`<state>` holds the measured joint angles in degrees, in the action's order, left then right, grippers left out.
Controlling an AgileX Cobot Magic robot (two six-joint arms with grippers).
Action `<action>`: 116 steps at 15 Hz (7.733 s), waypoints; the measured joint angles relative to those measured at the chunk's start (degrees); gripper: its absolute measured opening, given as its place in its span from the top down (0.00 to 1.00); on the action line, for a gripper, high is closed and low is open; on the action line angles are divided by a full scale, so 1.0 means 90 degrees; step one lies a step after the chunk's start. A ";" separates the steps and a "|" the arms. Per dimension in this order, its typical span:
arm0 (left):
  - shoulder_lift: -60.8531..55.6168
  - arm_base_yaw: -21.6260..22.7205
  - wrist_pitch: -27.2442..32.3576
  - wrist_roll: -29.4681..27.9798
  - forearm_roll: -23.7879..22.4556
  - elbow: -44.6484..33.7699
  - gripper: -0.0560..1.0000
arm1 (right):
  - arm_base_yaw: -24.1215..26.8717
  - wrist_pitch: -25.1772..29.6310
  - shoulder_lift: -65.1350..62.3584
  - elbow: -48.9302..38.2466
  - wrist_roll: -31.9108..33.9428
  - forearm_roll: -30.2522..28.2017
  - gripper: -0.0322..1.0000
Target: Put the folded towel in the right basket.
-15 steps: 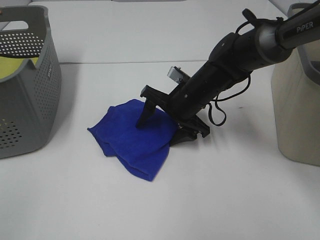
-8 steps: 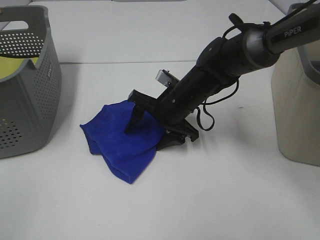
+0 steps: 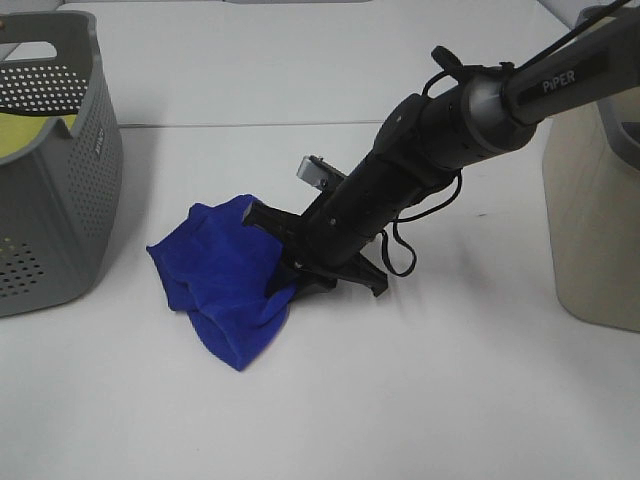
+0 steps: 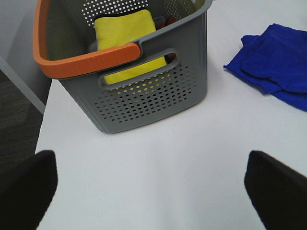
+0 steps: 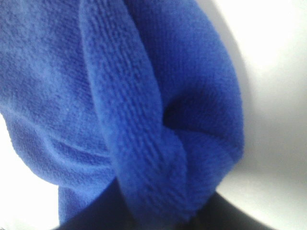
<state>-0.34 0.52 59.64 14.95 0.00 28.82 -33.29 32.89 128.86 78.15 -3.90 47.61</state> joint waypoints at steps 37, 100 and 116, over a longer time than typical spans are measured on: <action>0.0000 0.0000 0.0000 0.0000 0.0000 0.0000 0.01 | 0.6022 -0.0134 -0.4284 -0.1019 -0.1146 0.0146 0.87; 0.0000 0.0000 0.0000 0.0000 0.0000 0.0000 0.01 | 0.4221 0.3406 -1.4305 -0.5774 -0.0274 -0.4947 0.19; 0.0000 0.0000 0.0000 0.0000 0.0000 0.0000 0.01 | 0.4221 0.3406 -1.4305 -0.5774 -0.0280 -0.4947 0.19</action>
<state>-0.34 0.52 59.64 14.95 0.00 28.82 4.70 63.54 0.11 26.18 -6.42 3.09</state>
